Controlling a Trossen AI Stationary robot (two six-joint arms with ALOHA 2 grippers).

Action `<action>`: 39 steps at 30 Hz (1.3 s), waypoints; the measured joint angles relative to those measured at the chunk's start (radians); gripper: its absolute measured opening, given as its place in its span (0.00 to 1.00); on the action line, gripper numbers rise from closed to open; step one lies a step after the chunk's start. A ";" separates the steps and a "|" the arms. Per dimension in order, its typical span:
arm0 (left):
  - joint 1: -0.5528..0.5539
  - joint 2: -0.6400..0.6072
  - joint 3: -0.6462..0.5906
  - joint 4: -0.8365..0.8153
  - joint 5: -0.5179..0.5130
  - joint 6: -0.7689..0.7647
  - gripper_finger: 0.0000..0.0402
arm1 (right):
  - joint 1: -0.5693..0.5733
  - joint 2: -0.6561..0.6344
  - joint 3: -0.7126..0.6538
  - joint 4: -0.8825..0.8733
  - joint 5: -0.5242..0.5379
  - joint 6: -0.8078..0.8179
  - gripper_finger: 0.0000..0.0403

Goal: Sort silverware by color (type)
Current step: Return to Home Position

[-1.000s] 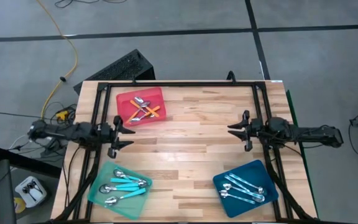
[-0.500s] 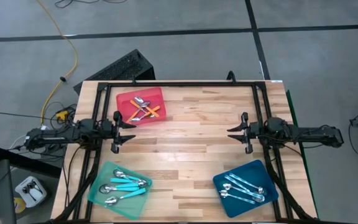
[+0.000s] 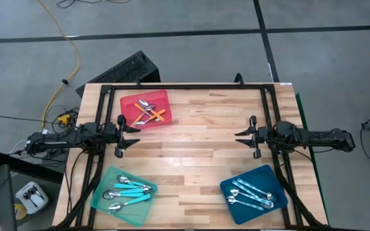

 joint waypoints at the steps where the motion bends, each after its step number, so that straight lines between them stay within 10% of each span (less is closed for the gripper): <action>1: 0.000 0.000 0.000 0.000 0.000 -0.013 0.47 | 0.000 0.000 0.000 0.000 0.000 0.000 0.30; 39: 0.000 0.000 0.000 0.000 -0.001 -0.047 0.47 | 0.000 0.000 0.000 0.006 0.000 0.000 0.30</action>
